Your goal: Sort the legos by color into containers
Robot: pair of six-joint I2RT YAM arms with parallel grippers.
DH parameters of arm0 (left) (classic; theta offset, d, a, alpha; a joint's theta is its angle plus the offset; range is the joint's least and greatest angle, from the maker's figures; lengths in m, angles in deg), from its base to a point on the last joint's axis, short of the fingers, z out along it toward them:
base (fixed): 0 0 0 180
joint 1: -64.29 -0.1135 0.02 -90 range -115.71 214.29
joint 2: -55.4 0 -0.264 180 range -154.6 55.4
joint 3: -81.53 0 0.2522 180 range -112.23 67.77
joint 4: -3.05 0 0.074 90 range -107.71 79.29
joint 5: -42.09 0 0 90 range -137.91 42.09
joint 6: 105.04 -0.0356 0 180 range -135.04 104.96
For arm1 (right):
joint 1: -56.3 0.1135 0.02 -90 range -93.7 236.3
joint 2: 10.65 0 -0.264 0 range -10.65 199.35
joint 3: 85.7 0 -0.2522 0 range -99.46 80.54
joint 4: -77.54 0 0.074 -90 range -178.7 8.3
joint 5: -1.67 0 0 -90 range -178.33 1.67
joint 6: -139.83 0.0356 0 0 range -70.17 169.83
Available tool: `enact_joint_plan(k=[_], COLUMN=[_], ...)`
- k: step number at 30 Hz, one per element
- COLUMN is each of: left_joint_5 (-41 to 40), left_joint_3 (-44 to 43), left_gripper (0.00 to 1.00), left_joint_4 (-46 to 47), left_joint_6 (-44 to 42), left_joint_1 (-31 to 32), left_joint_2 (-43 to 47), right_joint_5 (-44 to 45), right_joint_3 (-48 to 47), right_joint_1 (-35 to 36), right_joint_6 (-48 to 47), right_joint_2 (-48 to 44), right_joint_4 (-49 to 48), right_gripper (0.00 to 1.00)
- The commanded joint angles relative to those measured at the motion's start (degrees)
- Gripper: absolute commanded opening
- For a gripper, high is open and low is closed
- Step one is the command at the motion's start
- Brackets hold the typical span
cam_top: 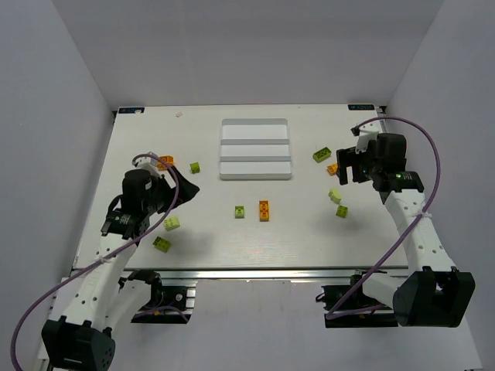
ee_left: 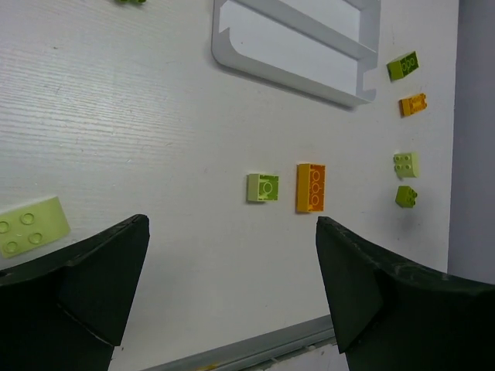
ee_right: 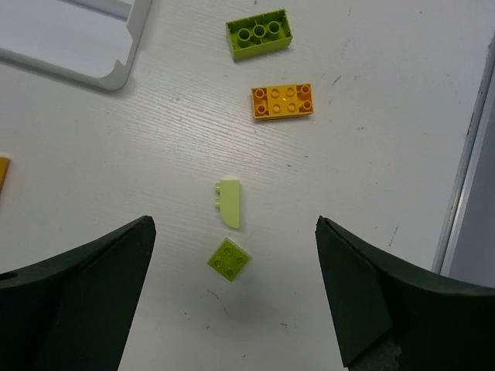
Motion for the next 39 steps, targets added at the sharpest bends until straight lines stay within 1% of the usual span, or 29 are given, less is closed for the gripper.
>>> enact_joint_plan(k=[1, 2, 4, 7, 8, 10, 11, 13, 14, 16, 17, 18, 20, 21, 22, 23, 24, 26, 28, 29, 30, 31, 34, 39], left_joint_5=[-0.45, -0.89, -1.68, -2.21, -3.26, -4.49, -5.89, -7.39, -8.53, -9.77, -10.29, -12.56, -14.6, -16.96, -18.2, -19.34, -22.66, -24.97, -28.82, -29.89, -30.33, -30.51, -29.9, -28.85], left_joint_3=[-1.01, -1.71, -2.25, -3.21, -3.48, -4.71, -5.14, -6.55, -7.08, -9.09, -9.8, -10.68, -14.19, -15.42, -18.22, -19.72, -21.39, -27.01, -30.97, -34.9, -36.77, -38.27, -41.97, -48.72], left_gripper=[0.98, 0.98, 0.98, 0.96, 0.93, 0.88, 0.8, 0.7, 0.61, 0.59, 0.59, 0.66, 0.76, 0.79, 0.85, 0.88, 0.91, 0.94, 0.98, 0.98, 0.98, 0.98, 0.98, 0.98], left_joint_4=[1.18, 1.18, 1.44, 2.76, 3.11, 3.73, 3.81, 3.9, 3.9, 2.94, 2.68, 1.19, 0.39, -0.48, -0.93, -1.1, -2.59, -4.79, -8.65, -10.49, -13.21, -14.02, -15.61, -20.34], left_joint_6=[2.41, 3.37, 4.69, 7.94, 8.91, 12.6, 13.74, 17.52, 18.75, 22.27, 23.24, 25.77, 27.37, 29.03, 29.92, 30.27, 30.8, 31.33, 31.33, 31.59, 32.03, 32.03, 32.74, 34.14], left_joint_1=[0.22, 0.22, 0.22, -0.31, -0.31, -0.31, -0.31, -0.31, -0.31, -0.31, -0.31, -0.31, -0.31, -0.31, -0.83, -0.84, -0.84, -0.84, -1.36, -1.97, -2.5, -2.51, -4.96, -7.95], left_joint_2=[-3.19, -4.07, -6.7, -10.21, -11.1, -14.16, -15.23, -17.34, -19.96, -22.78, -24.28, -27.6, -30.6, -33.4, -34.82, -36.06, -38.59, -41.68, -46.86, -48.79, -50.64, -53.88, -58.63, -64.89], right_joint_5=[-5.27, -6.86, -12.03, -15.31, -17.32, -18.13, -19.0, -22.59, -24.7, -26.56, -27.52, -27.45, -26.48, -26.3, -25.95, -25.86, -25.78, -25.43, -24.81, -24.63, -24.46, -24.28, -24.28, -24.28], right_joint_3=[-0.4, -0.41, -1.45, -2.16, -2.6, -3.22, -4.18, -4.89, -4.37, -3.22, -2.61, -1.47, -0.15, 0.47, 1.34, 1.7, 1.88, 1.88, 2.14, 2.4, 2.41, 2.58, 3.11, 3.46], right_joint_1=[-0.05, 0.21, 0.48, 0.74, 1.01, 1.45, 1.62, 2.24, 2.41, 2.68, 3.03, 3.38, 3.73, 3.82, 3.99, 4.17, 4.26, 4.52, 4.44, 4.44, 4.26, 4.26, 4.26, 4.08], right_joint_6=[-5.03, -10.18, -14.96, -21.02, -22.78, -24.82, -25.26, -27.88, -28.51, -26.68, -25.36, -24.13, -20.53, -20.17, -19.81, -19.46, -19.46, -19.55, -19.72, -19.81, -19.64, -19.64, -19.63, -20.07], right_joint_2=[-0.45, -0.54, -0.72, -0.81, -0.46, 0.16, 0.94, 1.65, 2.0, 1.92, 1.83, 1.92, 1.66, 1.57, 1.65, 1.91, 2.09, 2.97, 3.32, 3.67, 3.76, 3.76, 4.11, 4.38], right_joint_4=[-0.8, -0.18, 2.35, 3.6, 4.13, 4.74, 5.44, 7.63, 7.99, 6.07, 4.93, 2.75, -0.34, -2.09, -2.81, -3.33, -3.51, -3.6, -3.95, -4.3, -4.48, -4.66, -5.18, -5.89], right_gripper=[0.89, 0.89, 0.89, 0.89, 0.89, 0.89, 0.89, 0.89, 0.89, 0.89, 0.88, 0.8, 0.71, 0.69, 0.69, 0.72, 0.83, 0.89, 0.89, 0.89, 0.89, 0.89, 0.89, 0.89])
